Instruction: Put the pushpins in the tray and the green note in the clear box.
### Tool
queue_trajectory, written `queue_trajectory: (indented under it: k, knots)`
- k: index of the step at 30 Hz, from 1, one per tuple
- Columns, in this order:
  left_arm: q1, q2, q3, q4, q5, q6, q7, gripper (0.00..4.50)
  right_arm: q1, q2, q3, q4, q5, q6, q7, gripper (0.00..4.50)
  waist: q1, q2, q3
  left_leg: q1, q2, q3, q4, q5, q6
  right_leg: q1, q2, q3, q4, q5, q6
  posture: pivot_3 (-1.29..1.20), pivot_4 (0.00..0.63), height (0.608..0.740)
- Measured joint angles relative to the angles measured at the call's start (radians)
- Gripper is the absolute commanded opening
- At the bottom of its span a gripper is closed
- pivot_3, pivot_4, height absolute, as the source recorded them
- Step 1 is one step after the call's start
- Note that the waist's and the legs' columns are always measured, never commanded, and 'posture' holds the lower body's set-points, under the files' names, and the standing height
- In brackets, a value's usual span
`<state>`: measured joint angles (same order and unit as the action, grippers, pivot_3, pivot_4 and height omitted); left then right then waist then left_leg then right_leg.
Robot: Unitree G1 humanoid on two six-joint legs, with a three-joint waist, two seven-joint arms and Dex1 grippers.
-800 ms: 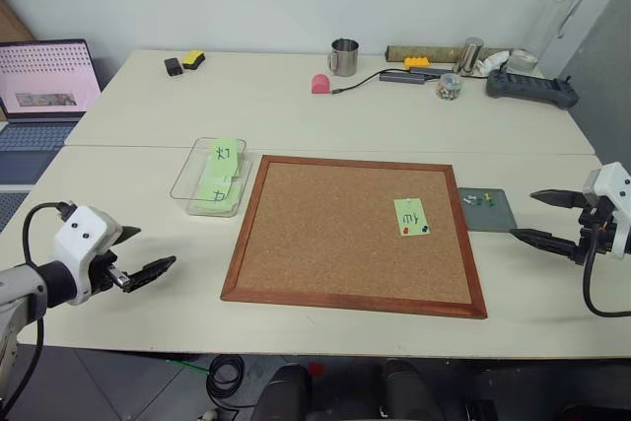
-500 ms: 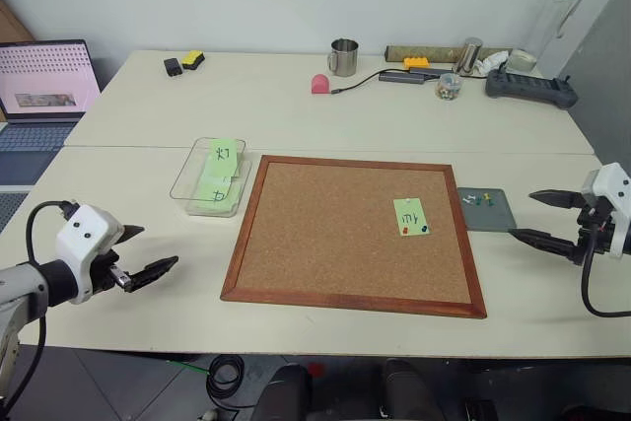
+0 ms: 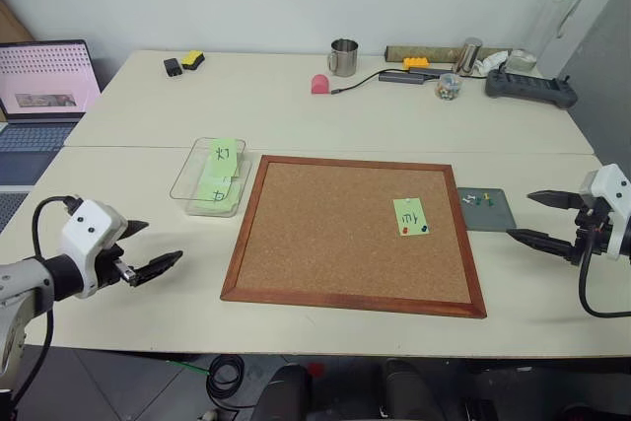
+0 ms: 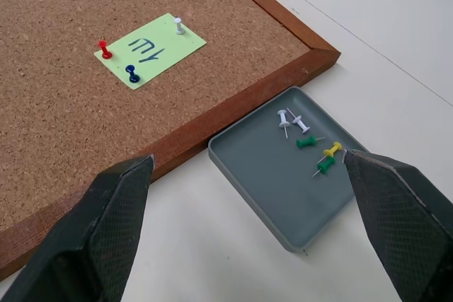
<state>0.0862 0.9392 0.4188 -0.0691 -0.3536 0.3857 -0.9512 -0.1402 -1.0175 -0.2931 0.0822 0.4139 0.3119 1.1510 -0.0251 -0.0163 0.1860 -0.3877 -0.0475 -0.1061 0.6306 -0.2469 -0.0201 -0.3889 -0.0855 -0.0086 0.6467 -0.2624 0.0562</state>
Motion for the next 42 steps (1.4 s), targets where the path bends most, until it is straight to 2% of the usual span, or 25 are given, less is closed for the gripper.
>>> queue_trajectory:
  k: [10,12,21,25,27,34,42]
  knots:
    - [-0.097,0.000,-0.047,0.003,-0.001,0.001,-0.023,4.50,0.022,0.004,-0.004,-0.031,0.001,0.004,-0.011,4.46,0.000,0.000,0.000,0.001,0.000,0.000,0.000,0.000,0.000,0.000,0.002,0.000,0.000,0.000,0.000,0.00,0.150,0.740]
    - [-0.113,0.000,-0.052,0.004,-0.004,0.000,-0.026,4.33,0.032,0.005,-0.008,-0.043,0.002,0.006,-0.017,4.49,-0.001,0.000,0.000,0.001,0.000,0.001,0.000,0.000,0.000,0.000,0.002,0.001,0.001,0.000,0.000,0.00,0.150,0.740]
    - [-0.224,-0.039,-0.162,-0.050,-0.052,0.027,-0.064,2.64,0.074,0.016,-0.042,-0.130,0.030,0.050,-0.041,4.50,0.000,0.000,0.000,0.001,0.000,0.001,0.001,0.000,0.000,0.001,0.002,0.001,0.001,0.000,0.000,0.00,0.150,0.740]
    - [-0.360,-0.152,-0.336,-0.138,-0.060,0.046,-0.064,1.82,0.076,0.039,-0.036,-0.213,0.050,0.082,-0.052,4.50,0.008,0.000,0.000,0.001,-0.001,0.001,0.004,0.000,0.000,0.003,0.003,0.001,0.001,0.002,0.002,0.00,0.150,0.740]
    - [-0.385,-0.183,-0.382,-0.148,-0.060,0.049,-0.064,1.48,0.071,0.043,-0.032,-0.229,0.051,0.091,-0.060,4.50,0.008,0.000,0.000,0.001,-0.001,0.001,0.005,0.000,0.000,0.003,0.003,0.002,0.002,0.002,0.002,0.00,0.150,0.740]
    - [-0.502,-0.385,-0.613,-0.060,0.018,-0.019,-0.064,0.06,-0.062,0.115,0.098,-0.253,0.043,0.132,-0.099,4.50,0.001,0.000,0.000,0.001,0.001,0.001,0.011,0.000,0.000,0.004,0.005,0.003,0.003,0.004,0.003,0.00,0.150,0.740]
    - [-0.549,-0.552,-0.666,0.226,0.114,-0.166,-0.017,0.02,-0.288,0.234,0.300,-0.125,-0.086,0.139,-0.186,4.50,0.000,0.000,0.000,-0.004,0.002,0.000,0.015,0.000,0.000,0.001,0.009,0.003,0.002,0.008,0.002,0.00,0.150,0.740]
